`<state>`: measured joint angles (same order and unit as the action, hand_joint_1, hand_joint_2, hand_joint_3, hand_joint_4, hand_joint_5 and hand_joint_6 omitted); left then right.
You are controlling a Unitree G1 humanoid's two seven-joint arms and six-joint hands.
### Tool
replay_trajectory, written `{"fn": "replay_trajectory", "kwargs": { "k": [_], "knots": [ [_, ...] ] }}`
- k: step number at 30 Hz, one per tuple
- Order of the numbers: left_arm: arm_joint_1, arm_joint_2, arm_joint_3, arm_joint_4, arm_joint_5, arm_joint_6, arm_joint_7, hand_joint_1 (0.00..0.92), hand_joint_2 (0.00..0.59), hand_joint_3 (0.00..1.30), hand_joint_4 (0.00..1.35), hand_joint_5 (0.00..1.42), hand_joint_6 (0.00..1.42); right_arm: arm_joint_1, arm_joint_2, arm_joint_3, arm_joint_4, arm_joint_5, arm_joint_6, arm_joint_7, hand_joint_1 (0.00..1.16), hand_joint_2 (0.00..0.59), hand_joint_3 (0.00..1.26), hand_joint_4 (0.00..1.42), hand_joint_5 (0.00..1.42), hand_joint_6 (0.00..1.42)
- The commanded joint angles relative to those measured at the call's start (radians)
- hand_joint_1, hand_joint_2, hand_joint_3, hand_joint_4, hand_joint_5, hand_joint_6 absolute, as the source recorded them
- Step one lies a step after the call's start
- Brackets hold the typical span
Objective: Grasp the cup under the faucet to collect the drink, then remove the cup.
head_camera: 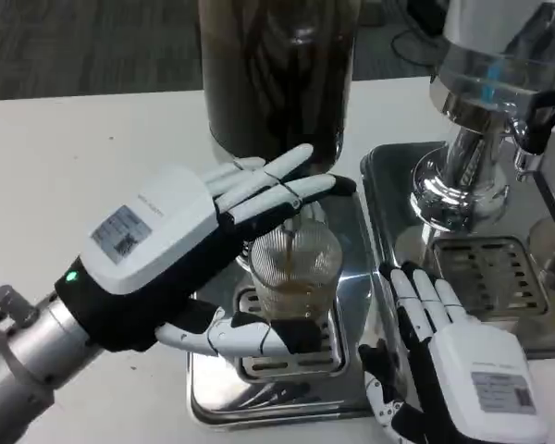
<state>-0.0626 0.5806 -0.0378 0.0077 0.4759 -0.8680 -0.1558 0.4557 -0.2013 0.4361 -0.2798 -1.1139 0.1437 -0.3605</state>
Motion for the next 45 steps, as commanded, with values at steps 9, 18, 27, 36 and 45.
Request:
{"fn": "replay_trajectory", "kwargs": {
  "k": [9,18,27,36,45],
  "knots": [
    [0.024,0.048,-0.08,0.004,0.122,0.008,0.004,0.0,0.177,0.19,0.03,0.22,0.17,-0.023,0.02,-0.063,0.014,0.215,-0.049,0.024,0.54,0.428,0.05,0.03,0.06,0.27],
    [0.017,0.064,-0.107,0.015,0.127,0.012,0.03,0.0,0.178,0.2,0.02,0.22,0.16,-0.084,0.021,-0.131,0.042,0.479,-0.135,0.133,0.5,0.297,0.0,0.0,0.02,0.23],
    [-0.002,0.091,-0.114,0.057,0.117,-0.014,0.056,0.0,0.179,0.2,0.02,0.21,0.16,-0.143,0.035,-0.134,0.064,0.505,-0.097,0.197,0.55,0.223,0.0,0.0,0.0,0.16],
    [-0.003,0.108,-0.124,0.054,0.106,-0.024,0.06,0.0,0.18,0.2,0.02,0.21,0.16,-0.219,0.049,-0.132,0.097,0.538,-0.059,0.288,0.56,0.207,0.0,0.0,0.0,0.09],
    [0.011,0.108,-0.119,0.036,0.1,-0.004,0.057,0.0,0.181,0.2,0.02,0.21,0.16,-0.278,0.057,-0.139,0.143,0.591,-0.068,0.325,0.58,0.208,0.0,0.0,0.0,0.07]
  ]
}}
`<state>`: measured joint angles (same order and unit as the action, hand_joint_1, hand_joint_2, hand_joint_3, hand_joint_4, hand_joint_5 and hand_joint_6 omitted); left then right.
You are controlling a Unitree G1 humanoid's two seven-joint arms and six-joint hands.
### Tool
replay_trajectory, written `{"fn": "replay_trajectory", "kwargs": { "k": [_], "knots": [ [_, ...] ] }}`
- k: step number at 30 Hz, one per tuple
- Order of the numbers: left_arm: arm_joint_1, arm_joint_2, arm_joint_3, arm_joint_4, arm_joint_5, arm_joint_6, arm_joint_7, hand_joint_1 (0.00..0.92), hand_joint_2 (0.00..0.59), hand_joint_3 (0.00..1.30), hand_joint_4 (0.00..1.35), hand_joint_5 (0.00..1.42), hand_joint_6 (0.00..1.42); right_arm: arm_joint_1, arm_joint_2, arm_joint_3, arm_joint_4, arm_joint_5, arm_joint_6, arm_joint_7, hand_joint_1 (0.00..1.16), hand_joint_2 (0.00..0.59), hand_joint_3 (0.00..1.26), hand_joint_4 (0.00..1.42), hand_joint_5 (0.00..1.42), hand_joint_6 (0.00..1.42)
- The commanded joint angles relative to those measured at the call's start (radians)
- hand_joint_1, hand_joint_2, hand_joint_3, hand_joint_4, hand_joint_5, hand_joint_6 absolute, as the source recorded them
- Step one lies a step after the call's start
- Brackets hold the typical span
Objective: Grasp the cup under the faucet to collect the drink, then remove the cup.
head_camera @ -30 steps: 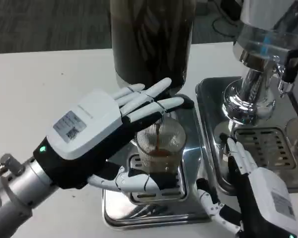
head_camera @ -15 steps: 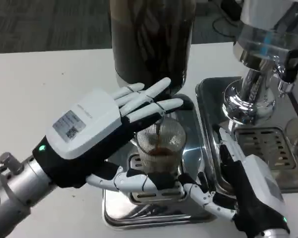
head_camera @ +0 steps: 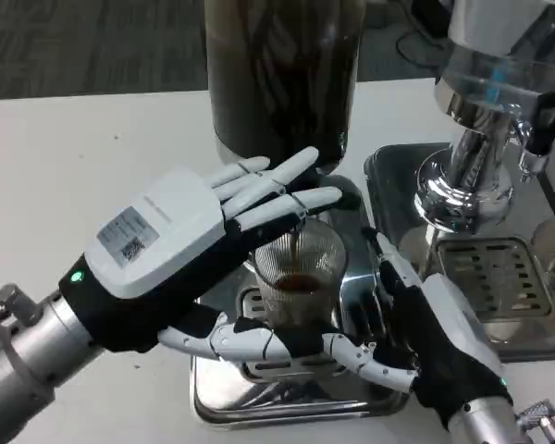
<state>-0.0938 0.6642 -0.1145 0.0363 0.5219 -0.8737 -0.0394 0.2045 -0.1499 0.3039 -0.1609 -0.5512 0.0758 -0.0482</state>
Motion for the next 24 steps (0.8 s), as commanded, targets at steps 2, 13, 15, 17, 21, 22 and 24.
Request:
{"fn": "replay_trajectory", "kwargs": {
  "k": [2,13,15,17,21,22,24],
  "knots": [
    [0.046,0.025,-0.04,0.004,0.053,0.008,-0.059,0.0,0.181,0.2,0.02,0.21,0.16,-0.044,0.009,-0.01,0.042,0.048,-0.003,0.016,0.58,0.209,0.0,0.0,0.0,0.07],
    [0.063,0.024,-0.03,-0.018,0.052,0.036,-0.056,0.0,0.18,0.21,0.02,0.21,0.16,-0.085,0.028,-0.01,0.127,0.124,-0.07,0.005,0.59,0.204,0.0,0.0,0.0,0.07],
    [0.067,0.022,-0.028,-0.025,0.053,0.044,-0.055,0.0,0.18,0.21,0.02,0.21,0.16,-0.089,0.033,-0.012,0.142,0.141,-0.082,0.009,0.59,0.203,0.0,0.0,0.0,0.07],
    [0.07,0.019,-0.026,-0.031,0.052,0.051,-0.054,0.0,0.18,0.21,0.02,0.21,0.16,-0.086,0.039,-0.018,0.148,0.154,-0.103,-0.003,0.6,0.203,0.0,0.0,0.0,0.08],
    [0.08,0.019,-0.021,-0.036,0.05,0.062,-0.051,0.0,0.18,0.21,0.02,0.21,0.16,-0.097,0.043,-0.019,0.169,0.169,-0.112,0.001,0.6,0.203,0.0,0.0,0.0,0.08],
    [0.083,0.018,-0.019,-0.039,0.05,0.065,-0.051,0.0,0.18,0.21,0.02,0.21,0.16,-0.101,0.044,-0.018,0.177,0.17,-0.11,0.004,0.6,0.203,0.0,0.0,0.0,0.08],
    [0.087,0.015,-0.017,-0.045,0.05,0.07,-0.049,0.0,0.18,0.21,0.02,0.21,0.16,-0.111,0.045,-0.016,0.19,0.176,-0.12,0.007,0.6,0.204,0.0,0.0,0.0,0.08]
  ]
}}
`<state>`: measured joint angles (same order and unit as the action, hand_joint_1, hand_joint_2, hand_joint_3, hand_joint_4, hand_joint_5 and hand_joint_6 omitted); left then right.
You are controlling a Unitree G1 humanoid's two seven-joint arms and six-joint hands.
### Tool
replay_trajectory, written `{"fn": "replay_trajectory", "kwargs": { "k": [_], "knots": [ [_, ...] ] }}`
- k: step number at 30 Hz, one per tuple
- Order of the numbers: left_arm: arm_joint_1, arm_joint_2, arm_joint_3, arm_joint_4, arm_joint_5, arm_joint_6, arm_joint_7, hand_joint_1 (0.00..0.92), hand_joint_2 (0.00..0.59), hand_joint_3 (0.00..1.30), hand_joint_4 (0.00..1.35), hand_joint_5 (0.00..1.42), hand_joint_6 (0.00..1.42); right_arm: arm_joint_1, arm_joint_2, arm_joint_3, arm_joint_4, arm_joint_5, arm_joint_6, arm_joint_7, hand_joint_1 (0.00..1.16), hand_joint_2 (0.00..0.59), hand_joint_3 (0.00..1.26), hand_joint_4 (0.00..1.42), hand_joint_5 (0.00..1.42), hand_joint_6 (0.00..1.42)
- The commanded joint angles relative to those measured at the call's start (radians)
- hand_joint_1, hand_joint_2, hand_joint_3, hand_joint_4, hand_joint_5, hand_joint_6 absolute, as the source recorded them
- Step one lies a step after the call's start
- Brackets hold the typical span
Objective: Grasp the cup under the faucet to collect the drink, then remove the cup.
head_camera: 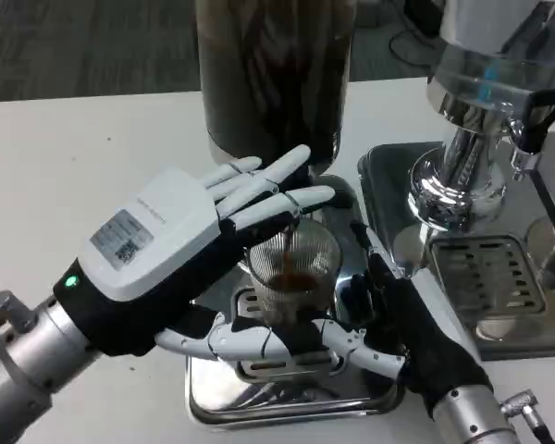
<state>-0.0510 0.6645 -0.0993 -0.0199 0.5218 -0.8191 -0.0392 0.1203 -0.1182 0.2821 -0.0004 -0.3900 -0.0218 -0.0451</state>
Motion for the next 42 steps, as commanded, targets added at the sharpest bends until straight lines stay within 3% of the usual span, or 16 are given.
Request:
{"fn": "replay_trajectory", "kwargs": {
  "k": [1,9,16,23,27,31,34,42],
  "knots": [
    [0.046,0.013,-0.029,0.011,0.049,0.014,-0.045,0.0,0.18,0.21,0.02,0.21,0.16,-0.032,0.013,0.01,0.034,0.008,-0.026,0.0,0.6,0.205,0.0,0.0,0.0,0.08],
    [0.078,0.003,0.004,-0.01,0.054,0.034,0.001,0.0,0.181,0.21,0.01,0.21,0.13,-0.043,0.014,0.002,0.058,0.023,-0.028,0.003,0.61,0.207,0.0,0.0,0.0,0.08],
    [0.123,-0.032,0.087,-0.028,0.05,0.06,0.098,0.0,0.182,0.17,0.0,0.16,0.08,-0.041,0.011,0.003,0.058,0.031,-0.03,0.005,0.61,0.207,0.0,0.0,0.0,0.07],
    [0.135,-0.052,0.137,-0.023,0.039,0.065,0.119,0.0,0.184,0.14,0.0,0.12,0.05,-0.036,0.013,0.002,0.051,0.028,-0.035,-0.004,0.61,0.207,0.0,0.0,0.0,0.07],
    [0.167,-0.089,0.201,-0.007,-0.014,0.034,0.173,0.0,0.185,0.12,0.0,0.1,0.03,-0.024,0.024,0.005,0.047,0.028,-0.041,-0.017,0.61,0.207,0.0,0.0,0.0,0.07],
    [0.266,-0.176,0.304,0.093,-0.135,-0.018,0.264,0.0,0.182,0.12,0.0,0.12,0.04,-0.016,0.033,0.018,0.042,0.018,-0.053,-0.025,0.61,0.206,0.0,0.0,0.0,0.07],
    [0.338,-0.183,0.341,0.135,-0.095,-0.022,0.287,0.0,0.191,0.13,0.0,0.13,0.05,-0.027,0.035,0.031,0.036,-0.005,-0.033,-0.026,0.63,0.192,0.0,0.0,0.0,0.07],
    [0.4,-0.203,0.329,0.21,-0.076,-0.012,0.288,0.0,0.193,0.13,0.0,0.12,0.05,-0.019,0.088,0.046,0.056,-0.026,-0.061,-0.104,0.66,0.178,0.0,0.0,0.0,0.07]
  ]
}}
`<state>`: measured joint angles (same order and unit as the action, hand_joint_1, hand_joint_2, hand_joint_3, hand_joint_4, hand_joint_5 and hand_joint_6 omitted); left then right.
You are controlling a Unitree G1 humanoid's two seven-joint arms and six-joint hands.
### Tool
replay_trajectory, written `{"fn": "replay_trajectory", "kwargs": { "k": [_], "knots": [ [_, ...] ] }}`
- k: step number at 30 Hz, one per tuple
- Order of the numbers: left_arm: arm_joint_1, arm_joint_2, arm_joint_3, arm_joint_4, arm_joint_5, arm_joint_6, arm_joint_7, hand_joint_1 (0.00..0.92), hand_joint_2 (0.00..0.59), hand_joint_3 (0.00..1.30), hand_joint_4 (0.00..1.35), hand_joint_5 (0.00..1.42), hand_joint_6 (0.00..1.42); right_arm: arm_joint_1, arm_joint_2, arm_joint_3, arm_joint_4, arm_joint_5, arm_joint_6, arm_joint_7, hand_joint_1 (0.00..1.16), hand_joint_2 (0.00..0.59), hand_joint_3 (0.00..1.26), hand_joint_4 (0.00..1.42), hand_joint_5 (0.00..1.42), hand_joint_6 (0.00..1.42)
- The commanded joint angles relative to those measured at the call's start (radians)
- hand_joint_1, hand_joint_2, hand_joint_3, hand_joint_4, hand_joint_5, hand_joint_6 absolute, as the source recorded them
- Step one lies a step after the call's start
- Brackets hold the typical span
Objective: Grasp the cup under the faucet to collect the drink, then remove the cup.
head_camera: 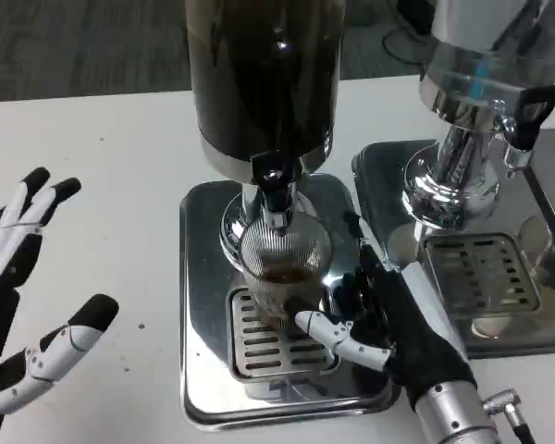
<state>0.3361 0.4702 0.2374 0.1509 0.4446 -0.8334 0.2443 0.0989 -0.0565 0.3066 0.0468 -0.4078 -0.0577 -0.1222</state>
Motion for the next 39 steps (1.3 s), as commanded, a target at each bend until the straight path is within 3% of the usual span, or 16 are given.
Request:
{"fn": "replay_trajectory", "kwargs": {
  "k": [1,8,10,13,16,19,39],
  "knots": [
    [0.015,-0.01,-0.009,0.048,0.001,0.002,0.004,0.0,0.193,0.13,0.0,0.12,0.05,0.005,0.028,0.024,0.01,-0.005,-0.034,-0.03,0.66,0.178,0.0,0.0,0.0,0.07],
    [0.005,-0.003,-0.026,0.13,-0.005,0.001,0.0,0.0,0.193,0.13,0.0,0.12,0.04,0.012,0.043,0.024,0.022,0.002,-0.065,-0.061,0.66,0.179,0.0,0.0,0.0,0.07],
    [0.002,0.0,-0.027,0.144,-0.01,0.0,-0.001,0.0,0.191,0.13,0.0,0.12,0.04,0.019,0.055,0.026,0.044,-0.002,-0.099,-0.098,0.66,0.181,0.0,0.0,0.0,0.07],
    [0.001,0.007,-0.025,0.161,-0.021,-0.002,-0.007,0.0,0.192,0.13,0.0,0.12,0.04,-0.005,0.064,0.039,0.104,0.008,-0.123,-0.092,0.67,0.171,0.0,0.0,0.0,0.08],
    [0.006,0.013,-0.021,0.169,-0.033,-0.003,-0.012,0.0,0.194,0.13,0.0,0.12,0.04,-0.013,0.073,0.057,0.135,-0.023,-0.178,-0.139,0.69,0.166,0.0,0.0,0.0,0.1],
    [0.012,0.016,-0.021,0.169,-0.038,-0.002,-0.016,0.0,0.194,0.14,0.0,0.12,0.04,-0.032,0.077,0.059,0.177,-0.006,-0.195,-0.132,0.69,0.166,0.0,0.0,0.0,0.1],
    [0.068,0.006,-0.009,0.132,-0.048,0.007,-0.008,0.0,0.195,0.15,0.0,0.14,0.04,-0.103,0.115,0.062,0.296,0.004,-0.21,-0.156,0.74,0.156,0.0,0.0,0.04,0.23]
  ]
}}
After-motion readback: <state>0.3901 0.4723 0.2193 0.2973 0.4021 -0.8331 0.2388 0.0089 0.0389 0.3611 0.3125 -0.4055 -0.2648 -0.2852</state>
